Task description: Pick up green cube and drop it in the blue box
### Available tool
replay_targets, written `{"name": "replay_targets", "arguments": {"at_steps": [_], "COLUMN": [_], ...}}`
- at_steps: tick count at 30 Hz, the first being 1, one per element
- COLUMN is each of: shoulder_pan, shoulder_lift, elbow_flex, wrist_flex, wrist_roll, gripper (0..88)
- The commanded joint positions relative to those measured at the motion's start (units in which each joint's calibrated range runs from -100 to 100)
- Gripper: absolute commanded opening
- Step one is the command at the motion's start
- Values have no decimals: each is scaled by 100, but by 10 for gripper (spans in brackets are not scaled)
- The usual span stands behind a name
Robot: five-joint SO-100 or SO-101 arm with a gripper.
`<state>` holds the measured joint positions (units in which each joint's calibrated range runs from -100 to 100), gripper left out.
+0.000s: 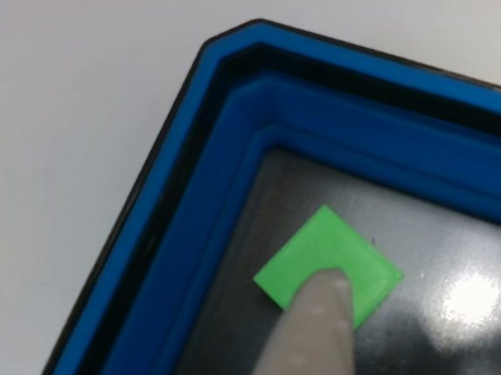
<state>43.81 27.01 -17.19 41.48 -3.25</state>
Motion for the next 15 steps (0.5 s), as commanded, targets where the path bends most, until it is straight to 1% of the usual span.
{"name": "replay_targets", "arguments": {"at_steps": [1,10,15], "shoulder_pan": [-39,41,41], "shoulder_lift": [-106,-457,-1267], "elbow_flex": [-250,156,1032], "wrist_flex": [-97,-89,-89], "wrist_roll": [-20,-20,5], "gripper": [153,153,151]}}
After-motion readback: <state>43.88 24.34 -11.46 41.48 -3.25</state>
